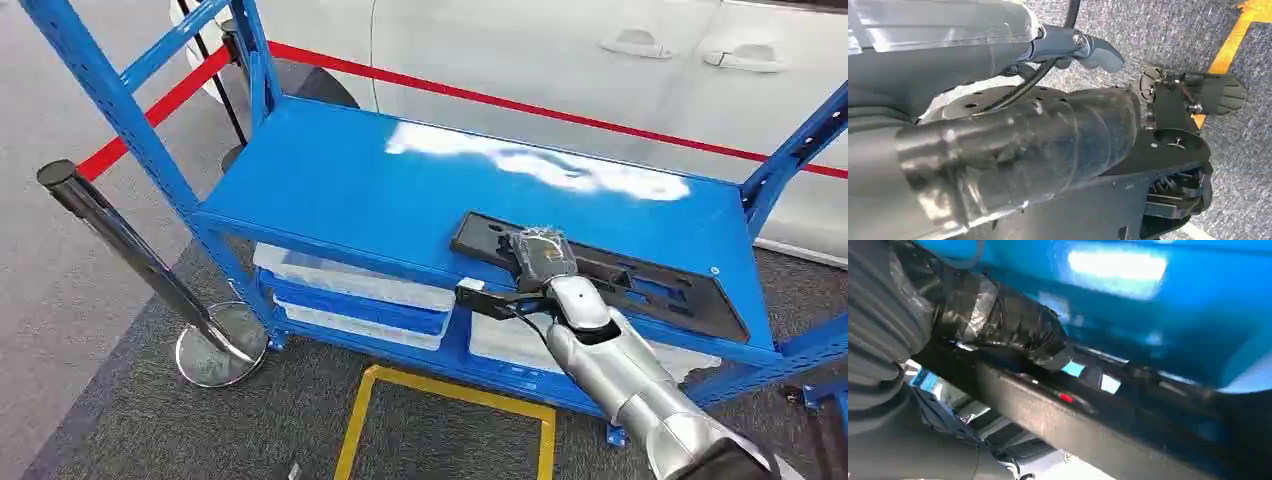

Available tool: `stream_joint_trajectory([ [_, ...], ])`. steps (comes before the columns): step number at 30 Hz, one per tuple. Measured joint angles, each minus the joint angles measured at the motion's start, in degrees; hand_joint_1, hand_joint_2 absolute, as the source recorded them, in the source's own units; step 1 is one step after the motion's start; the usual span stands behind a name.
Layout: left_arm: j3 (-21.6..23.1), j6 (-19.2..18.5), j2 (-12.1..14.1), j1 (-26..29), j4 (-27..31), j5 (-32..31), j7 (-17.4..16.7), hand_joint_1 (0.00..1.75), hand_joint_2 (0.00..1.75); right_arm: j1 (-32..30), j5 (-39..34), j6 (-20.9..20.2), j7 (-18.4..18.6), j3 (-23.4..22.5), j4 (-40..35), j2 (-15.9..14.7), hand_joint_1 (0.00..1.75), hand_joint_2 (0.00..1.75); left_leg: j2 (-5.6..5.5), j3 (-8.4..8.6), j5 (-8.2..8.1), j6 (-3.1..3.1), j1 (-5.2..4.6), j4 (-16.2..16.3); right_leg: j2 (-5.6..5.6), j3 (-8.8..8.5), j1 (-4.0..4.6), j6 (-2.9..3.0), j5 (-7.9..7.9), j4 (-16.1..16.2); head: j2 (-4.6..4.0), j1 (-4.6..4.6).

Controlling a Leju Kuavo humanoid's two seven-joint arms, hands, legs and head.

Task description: Take the parts from the cabinet and place them on the table.

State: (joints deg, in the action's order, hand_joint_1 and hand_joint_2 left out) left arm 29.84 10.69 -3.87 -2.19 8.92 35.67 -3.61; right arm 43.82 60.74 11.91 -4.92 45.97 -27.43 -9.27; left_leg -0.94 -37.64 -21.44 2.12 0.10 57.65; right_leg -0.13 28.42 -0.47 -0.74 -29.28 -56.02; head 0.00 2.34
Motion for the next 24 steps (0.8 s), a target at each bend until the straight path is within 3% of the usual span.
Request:
stream_joint_trajectory([
  [9, 0.1, 0.6, -0.3, 0.0, 0.0, 1.6, 0.9, 0.0, 0.0, -2.9, -3.4, 4.1, -2.7, -0.8, -1.7, 0.0, 1.75, 1.75, 0.02, -0.02, -0.01, 0.0, -0.02, 0.0, 0.02, 0.01, -0.01, 0.0, 0.0, 0.0, -0.02, 0.0],
  [14, 0.1, 0.9, -0.4, 0.0, 0.0, 1.9, 1.3, 0.0, 0.0, -4.0, -3.9, 4.5, -3.0, -2.1, -3.5, -0.1, 1.75, 1.75, 0.11, -0.01, -0.01, -0.01, 0.0, 0.0, 0.09, 0.03, 0.02, -0.01, 0.0, 0.0, -0.02, 0.0],
  [15, 0.1, 0.9, -0.4, 0.0, 0.0, 1.9, 1.3, 0.0, 1.75, -4.1, -3.9, 4.5, -3.0, -2.2, -3.7, -0.1, 1.75, 1.75, 0.11, -0.01, -0.01, -0.01, 0.0, 0.0, 0.09, 0.03, 0.02, -0.01, 0.0, 0.0, 0.0, 0.0],
  [19, 0.1, 1.0, -0.4, 0.0, 0.0, 1.9, 4.0, 0.0, 1.75, -5.1, -4.7, 4.8, -3.7, -3.3, -5.8, -0.5, 1.75, 1.75, 0.11, 0.0, -0.01, -0.01, 0.03, 0.0, 0.09, 0.03, 0.04, 0.0, 0.0, 0.0, 0.0, 0.0],
  [22, 0.3, 2.1, -0.4, 0.1, 0.0, 0.1, 9.1, 0.0, 1.75, -7.3, -5.5, 4.8, -4.1, -4.8, -11.1, -1.9, 1.75, 1.75, 0.11, 0.0, -0.01, -0.01, 0.04, 0.0, 0.09, 0.04, 0.04, 0.0, 0.0, 0.0, -0.02, 0.0],
  [24, 0.6, 1.8, -0.4, 0.3, 0.0, -0.2, 14.4, 0.0, 1.75, -9.9, -5.8, 4.8, -4.1, -5.9, -17.3, -3.8, 1.75, 1.75, 0.08, -0.02, -0.03, -0.02, 0.03, 0.0, 0.07, 0.02, 0.03, -0.03, -0.03, 0.0, -0.02, 0.0],
])
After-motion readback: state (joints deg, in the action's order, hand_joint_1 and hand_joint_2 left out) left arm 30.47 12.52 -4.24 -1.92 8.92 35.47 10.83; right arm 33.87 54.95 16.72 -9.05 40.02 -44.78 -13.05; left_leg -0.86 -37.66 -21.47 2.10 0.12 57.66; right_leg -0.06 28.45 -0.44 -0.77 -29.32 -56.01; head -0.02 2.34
